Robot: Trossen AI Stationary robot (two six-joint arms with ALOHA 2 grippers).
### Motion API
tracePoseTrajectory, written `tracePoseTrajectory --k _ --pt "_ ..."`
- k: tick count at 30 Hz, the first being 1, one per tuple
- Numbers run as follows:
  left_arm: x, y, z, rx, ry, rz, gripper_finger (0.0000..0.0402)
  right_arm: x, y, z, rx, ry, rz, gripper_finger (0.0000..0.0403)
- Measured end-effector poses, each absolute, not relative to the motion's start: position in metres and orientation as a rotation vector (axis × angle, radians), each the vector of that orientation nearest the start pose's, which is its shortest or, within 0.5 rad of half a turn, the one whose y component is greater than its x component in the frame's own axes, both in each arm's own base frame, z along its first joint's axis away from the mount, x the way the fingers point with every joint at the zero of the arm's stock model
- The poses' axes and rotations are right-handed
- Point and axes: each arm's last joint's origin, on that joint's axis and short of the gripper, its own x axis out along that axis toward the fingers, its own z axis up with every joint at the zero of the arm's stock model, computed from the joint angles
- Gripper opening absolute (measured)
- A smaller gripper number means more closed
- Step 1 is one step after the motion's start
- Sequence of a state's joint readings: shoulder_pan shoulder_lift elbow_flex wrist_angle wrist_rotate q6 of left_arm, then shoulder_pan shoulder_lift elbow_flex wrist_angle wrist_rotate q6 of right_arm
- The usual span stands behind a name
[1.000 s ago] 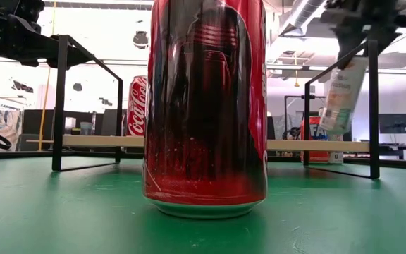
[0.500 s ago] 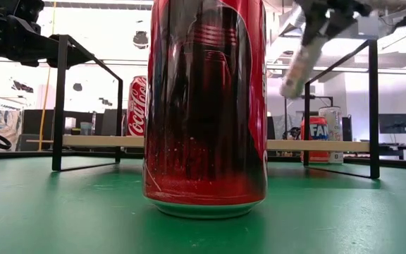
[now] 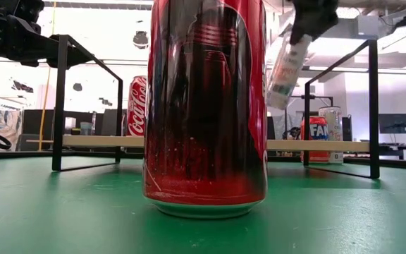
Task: Place canned beverage on shelf
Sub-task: Put the middle right white-yellow soda can on the shelf
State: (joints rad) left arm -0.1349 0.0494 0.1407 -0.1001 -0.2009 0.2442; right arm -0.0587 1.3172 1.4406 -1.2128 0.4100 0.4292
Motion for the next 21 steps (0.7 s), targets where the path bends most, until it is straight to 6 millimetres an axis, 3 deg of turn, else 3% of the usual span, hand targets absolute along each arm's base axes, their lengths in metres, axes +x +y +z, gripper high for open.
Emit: tracePoseTrajectory --k 9,21 --pt "0.091 -0.007 0.198 0.245 0.017 0.065 0.0306 0.263 -0.037 0.332 0.168 1.2 -0.438 0.0278" --pt "0.091 -0.007 0.197 0.246 0.023 0.064 0.0306 0.266 -0.055 0.324 0.256 1.253 -0.365 0.0287"
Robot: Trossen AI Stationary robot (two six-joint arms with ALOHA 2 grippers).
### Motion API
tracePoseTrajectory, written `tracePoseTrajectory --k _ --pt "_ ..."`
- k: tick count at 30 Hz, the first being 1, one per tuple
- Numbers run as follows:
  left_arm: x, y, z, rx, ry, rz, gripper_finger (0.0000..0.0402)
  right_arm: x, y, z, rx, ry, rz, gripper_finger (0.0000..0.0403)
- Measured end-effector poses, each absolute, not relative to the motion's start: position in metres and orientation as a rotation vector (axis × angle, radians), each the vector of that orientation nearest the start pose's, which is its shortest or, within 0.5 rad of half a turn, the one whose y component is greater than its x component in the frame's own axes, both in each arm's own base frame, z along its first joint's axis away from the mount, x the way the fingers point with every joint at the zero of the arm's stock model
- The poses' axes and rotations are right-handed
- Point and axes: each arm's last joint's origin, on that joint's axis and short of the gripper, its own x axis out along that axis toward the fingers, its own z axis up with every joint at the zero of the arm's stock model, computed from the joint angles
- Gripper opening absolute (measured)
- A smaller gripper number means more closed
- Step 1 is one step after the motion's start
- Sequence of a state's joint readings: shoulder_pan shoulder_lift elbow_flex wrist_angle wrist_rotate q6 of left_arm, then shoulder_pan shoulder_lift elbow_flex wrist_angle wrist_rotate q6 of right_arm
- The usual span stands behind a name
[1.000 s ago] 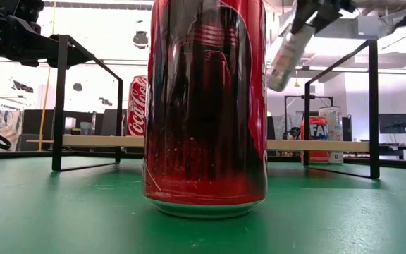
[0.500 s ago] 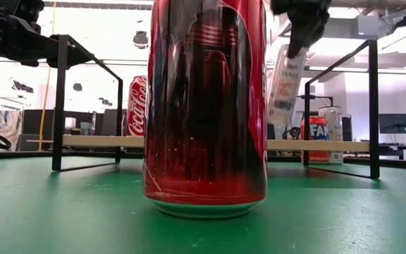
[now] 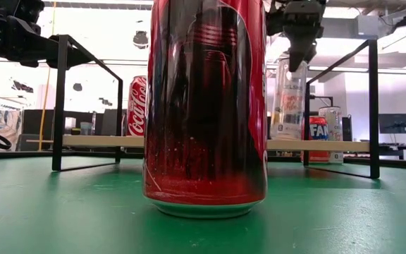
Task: Place canned beverage on shelf
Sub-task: Put the middle right white-yellow soda can on the shelf
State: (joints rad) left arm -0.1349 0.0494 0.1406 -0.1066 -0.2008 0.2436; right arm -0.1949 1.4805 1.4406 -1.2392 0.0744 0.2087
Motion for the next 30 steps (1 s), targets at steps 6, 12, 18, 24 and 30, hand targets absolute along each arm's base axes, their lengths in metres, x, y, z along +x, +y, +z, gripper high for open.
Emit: tracePoseTrajectory --k 6,12,18,24,30 --pt "0.0909 -0.0065 0.1971 0.246 0.023 0.064 0.0306 0.2657 -0.0553 0.3237 0.247 1.26 -0.329 0.0289" --pt "0.0909 -0.0065 0.1971 0.246 0.023 0.064 0.0306 0.2697 -0.0559 0.3208 0.236 1.262 -0.317 0.029" --pt "0.0909 -0.0065 0.1971 0.246 0.024 0.063 0.0306 0.2698 -0.0559 0.3208 0.243 1.26 -0.323 0.0291" --pt "0.0909 -0.0065 0.197 0.246 0.024 0.063 0.0306 0.2697 -0.0557 0.3207 0.239 1.262 -0.319 0.03" --pt "0.0909 -0.0065 0.1962 0.248 0.033 0.062 0.0306 0.2701 -0.0554 0.3209 0.239 1.257 -0.318 0.0327"
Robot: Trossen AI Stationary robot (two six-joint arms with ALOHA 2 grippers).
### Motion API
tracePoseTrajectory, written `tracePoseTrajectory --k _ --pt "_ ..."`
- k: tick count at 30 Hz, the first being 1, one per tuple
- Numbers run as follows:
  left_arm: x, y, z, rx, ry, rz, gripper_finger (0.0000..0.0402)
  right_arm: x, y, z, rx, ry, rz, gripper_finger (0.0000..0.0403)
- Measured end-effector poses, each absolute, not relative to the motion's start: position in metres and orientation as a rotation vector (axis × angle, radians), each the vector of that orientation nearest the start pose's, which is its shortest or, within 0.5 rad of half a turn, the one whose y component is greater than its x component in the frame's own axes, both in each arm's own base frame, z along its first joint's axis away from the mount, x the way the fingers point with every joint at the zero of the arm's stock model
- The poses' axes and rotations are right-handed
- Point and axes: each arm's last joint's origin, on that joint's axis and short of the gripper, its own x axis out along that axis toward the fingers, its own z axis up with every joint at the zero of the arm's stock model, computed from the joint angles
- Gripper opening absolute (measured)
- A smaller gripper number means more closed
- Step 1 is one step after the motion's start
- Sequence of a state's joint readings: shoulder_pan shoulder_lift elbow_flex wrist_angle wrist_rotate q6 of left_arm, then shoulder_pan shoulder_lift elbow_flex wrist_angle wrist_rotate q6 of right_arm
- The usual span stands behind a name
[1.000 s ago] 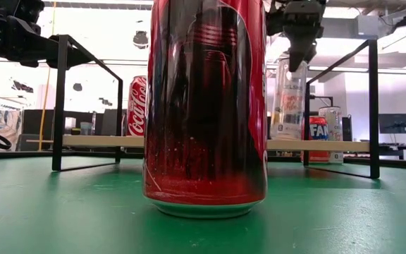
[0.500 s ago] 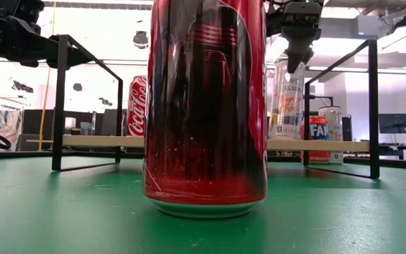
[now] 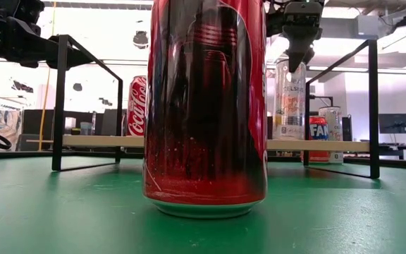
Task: Place canned beverage on shelf
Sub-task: Put the middle right white-yellow soda can on the shelf, then put the bottom red-white soda can on the shelf aligned with the other red-white soda can
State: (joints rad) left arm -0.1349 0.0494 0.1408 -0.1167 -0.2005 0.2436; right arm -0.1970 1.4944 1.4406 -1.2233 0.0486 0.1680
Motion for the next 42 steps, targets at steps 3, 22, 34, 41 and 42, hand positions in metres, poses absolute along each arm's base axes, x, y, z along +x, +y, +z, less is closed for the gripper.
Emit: tracePoseTrajectory --k 3,22,34,41,42 --pt "0.091 -0.007 0.196 0.248 0.035 0.062 0.0306 0.27 -0.055 0.321 0.238 1.255 -0.318 0.0337" --pt "0.091 -0.007 0.196 0.248 0.036 0.062 0.0306 0.271 -0.06 0.375 0.224 1.047 -0.325 0.0344" --pt "0.091 -0.007 0.196 0.247 0.033 0.046 0.0306 0.266 -0.001 0.412 0.202 0.983 -0.171 0.0344" --pt "0.091 -0.011 0.202 0.226 -0.049 -0.074 0.0306 0.258 0.068 0.413 0.108 0.94 -0.103 0.0344" --pt "0.091 -0.011 0.204 0.22 -0.069 -0.099 0.0306 0.258 0.079 0.413 0.079 0.916 -0.102 0.0344"
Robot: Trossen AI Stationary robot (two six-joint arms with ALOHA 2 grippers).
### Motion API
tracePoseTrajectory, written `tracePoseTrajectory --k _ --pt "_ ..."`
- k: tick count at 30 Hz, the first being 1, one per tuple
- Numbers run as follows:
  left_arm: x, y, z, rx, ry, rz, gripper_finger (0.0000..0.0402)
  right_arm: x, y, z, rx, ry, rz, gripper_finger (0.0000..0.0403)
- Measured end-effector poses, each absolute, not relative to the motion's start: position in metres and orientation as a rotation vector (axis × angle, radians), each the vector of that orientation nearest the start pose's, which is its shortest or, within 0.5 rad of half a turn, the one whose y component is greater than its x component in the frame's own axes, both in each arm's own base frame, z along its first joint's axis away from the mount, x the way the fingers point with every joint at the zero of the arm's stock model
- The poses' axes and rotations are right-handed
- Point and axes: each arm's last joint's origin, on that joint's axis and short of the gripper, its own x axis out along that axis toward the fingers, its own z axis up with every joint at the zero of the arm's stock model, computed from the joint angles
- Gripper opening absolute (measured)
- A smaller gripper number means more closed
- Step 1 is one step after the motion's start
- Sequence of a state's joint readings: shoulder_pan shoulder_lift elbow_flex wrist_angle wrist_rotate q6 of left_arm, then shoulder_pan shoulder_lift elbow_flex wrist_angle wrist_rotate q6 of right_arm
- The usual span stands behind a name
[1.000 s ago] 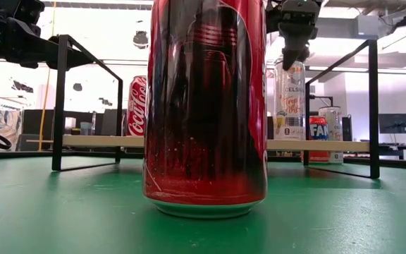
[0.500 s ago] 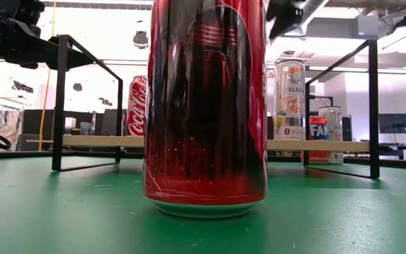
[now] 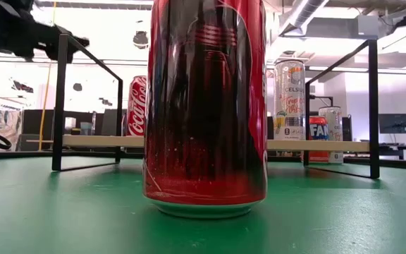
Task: Place canned beverage on shelf
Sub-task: Put the bottom red-white soda can on the shelf aligned with the other red-white soda can
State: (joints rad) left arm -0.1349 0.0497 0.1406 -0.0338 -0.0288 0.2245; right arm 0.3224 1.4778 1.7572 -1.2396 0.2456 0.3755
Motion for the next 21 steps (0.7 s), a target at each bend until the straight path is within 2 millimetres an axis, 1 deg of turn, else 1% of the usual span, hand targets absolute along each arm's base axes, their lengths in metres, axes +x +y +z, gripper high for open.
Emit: tracePoseTrajectory --k 2,4,6,8,10,12,15,17,21 --pt "0.09 -0.013 0.207 0.202 -0.104 -0.151 0.0306 0.255 0.099 0.41 0.017 0.874 -0.081 0.0344" --pt "0.09 -0.014 0.209 0.169 -0.127 -0.191 0.0306 0.249 0.119 0.403 -0.068 0.856 -0.089 0.0344" --pt "0.089 -0.015 0.211 0.125 -0.146 -0.212 0.0306 0.243 0.135 0.392 -0.164 0.811 -0.147 0.0341" --pt "0.089 -0.015 0.213 0.085 -0.161 -0.222 0.0306 0.232 0.149 0.379 -0.245 0.773 -0.219 0.0335" --pt "0.089 -0.015 0.215 0.061 -0.177 -0.23 0.0306 0.22 0.159 0.365 -0.254 0.758 -0.242 0.0329" --pt "0.088 -0.015 0.217 0.038 -0.198 -0.233 0.0306 0.215 0.168 0.352 -0.191 0.723 -0.231 0.0325" --pt "0.088 -0.015 0.221 0.007 -0.233 -0.237 0.0306 0.216 0.187 0.329 -0.129 0.652 -0.162 0.0323" --pt "0.087 -0.015 0.223 -0.008 -0.255 -0.244 0.0306 0.221 0.199 0.316 -0.123 0.598 -0.1 0.0322" --pt "0.086 -0.016 0.228 -0.009 -0.309 -0.269 0.0306 0.234 0.216 0.302 -0.145 0.521 0.038 0.0322"
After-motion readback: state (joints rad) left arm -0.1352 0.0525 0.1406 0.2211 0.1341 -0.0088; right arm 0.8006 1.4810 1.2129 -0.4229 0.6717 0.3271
